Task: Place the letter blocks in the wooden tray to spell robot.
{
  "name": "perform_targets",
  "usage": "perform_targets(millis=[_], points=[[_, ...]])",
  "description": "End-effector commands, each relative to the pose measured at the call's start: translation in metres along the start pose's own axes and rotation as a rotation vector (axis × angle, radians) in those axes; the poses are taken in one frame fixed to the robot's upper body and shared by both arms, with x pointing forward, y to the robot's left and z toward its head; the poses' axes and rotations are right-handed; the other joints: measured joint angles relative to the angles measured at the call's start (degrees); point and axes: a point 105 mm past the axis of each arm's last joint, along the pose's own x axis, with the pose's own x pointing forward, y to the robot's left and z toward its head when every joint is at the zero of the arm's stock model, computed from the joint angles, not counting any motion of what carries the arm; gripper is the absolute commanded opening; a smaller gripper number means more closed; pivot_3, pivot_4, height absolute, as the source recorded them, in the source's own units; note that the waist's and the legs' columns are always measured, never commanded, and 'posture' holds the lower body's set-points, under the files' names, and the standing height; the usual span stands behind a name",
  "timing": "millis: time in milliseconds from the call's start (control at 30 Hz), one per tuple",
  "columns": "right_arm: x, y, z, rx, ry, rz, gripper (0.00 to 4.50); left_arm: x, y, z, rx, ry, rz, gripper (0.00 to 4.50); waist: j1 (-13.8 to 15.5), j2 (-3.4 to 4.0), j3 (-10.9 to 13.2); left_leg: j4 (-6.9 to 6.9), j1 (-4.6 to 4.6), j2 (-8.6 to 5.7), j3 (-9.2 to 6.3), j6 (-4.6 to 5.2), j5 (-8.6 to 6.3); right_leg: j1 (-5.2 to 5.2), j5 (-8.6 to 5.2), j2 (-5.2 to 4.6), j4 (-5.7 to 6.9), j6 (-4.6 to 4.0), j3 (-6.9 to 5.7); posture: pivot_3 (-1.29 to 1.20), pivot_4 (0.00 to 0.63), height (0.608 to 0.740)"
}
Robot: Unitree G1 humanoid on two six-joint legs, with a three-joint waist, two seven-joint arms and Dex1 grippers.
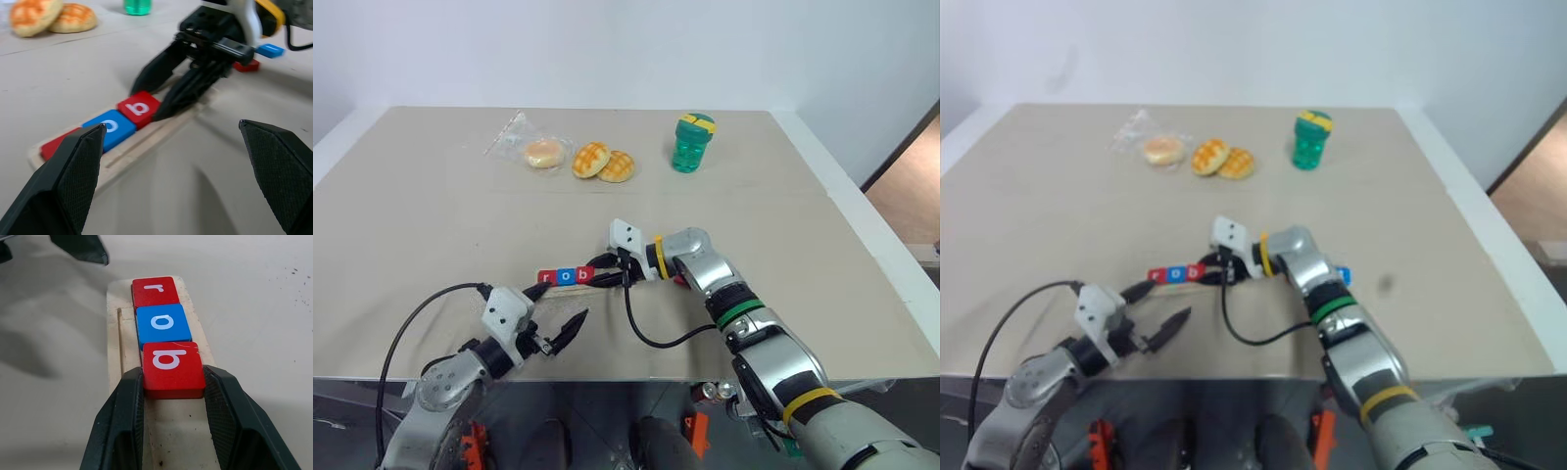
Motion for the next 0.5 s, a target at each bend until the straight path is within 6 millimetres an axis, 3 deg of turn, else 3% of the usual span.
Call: perform_targets(millis=[33,133,167,300,333,367,433,500], points=[[0.0032,0.0131,-0.0051,0.023,0.030,0.035,1.67,-0.0020,-0.0042,0.0060,0.024,-0.009,-0.063,4.50,0.01,0.00,0.00,-0.01,0.00,0.00,0.00,0.00,0.00,0.00,0.00,0.00,0.00,0.01,0.00,0.00,0.150,0.740],[0.0032,0.0158,-0.0032,0.025,0.036,0.041,1.67,-0.0032,-0.0025,0.0055,0.025,-0.005,-0.063,4.50,-0.01,0.00,0.00,-0.05,-0.01,-0.01,-0.01,-0.03,-0.02,-0.01,-0.04,0.00,0.00,0.03,-0.01,0.00,0.150,0.740],[0.0032,0.0171,-0.0032,0.025,0.039,0.045,2.19,-0.0036,-0.0019,0.0050,0.026,-0.003,-0.062,4.50,-0.01,0.00,0.00,-0.08,-0.01,0.00,0.00,-0.03,-0.02,-0.03,-0.05,0.00,0.00,0.02,-0.01,0.00,0.150,0.740],[0.0034,0.0215,-0.0026,0.033,0.049,0.055,3.52,-0.0045,-0.0008,0.0038,0.029,0.005,-0.059,4.50,-0.03,0.00,0.00,-0.12,0.01,0.04,-0.04,-0.04,-0.03,-0.03,-0.08,0.04,0.00,-0.03,-0.05,0.00,0.150,0.740],[0.0035,0.0227,-0.0020,0.034,0.050,0.057,3.52,-0.0046,-0.0008,0.0037,0.029,0.005,-0.058,4.50,-0.03,0.00,0.00,-0.12,0.01,0.05,-0.04,-0.04,-0.02,-0.03,-0.07,0.06,0.00,-0.04,-0.06,0.00,0.150,0.740],[0.0037,0.0230,-0.0011,0.033,0.050,0.055,4.06,-0.0048,-0.0007,0.0036,0.030,0.006,-0.057,4.50,-0.03,0.00,0.00,-0.12,0.02,0.06,-0.04,-0.04,-0.02,-0.03,-0.06,0.07,0.00,-0.05,-0.05,0.00,0.150,0.740],[0.0036,0.0218,0.0005,0.034,0.050,0.045,4.40,-0.0050,-0.0006,0.0037,0.032,0.006,-0.055,4.50,-0.03,0.00,0.00,-0.11,0.11,0.10,-0.04,-0.03,-0.02,0.01,-0.16,0.13,0.02,-0.35,-0.04,0.00,0.150,0.740],[0.0010,0.0168,0.0021,0.038,0.047,0.017,4.40,-0.0055,-0.0001,0.0045,0.034,0.002,-0.052,4.50,-0.03,0.00,0.00,-0.11,0.12,0.10,-0.04,-0.04,-0.01,0.01,-0.16,0.13,0.02,-0.35,-0.03,0.00,0.150,0.740]])
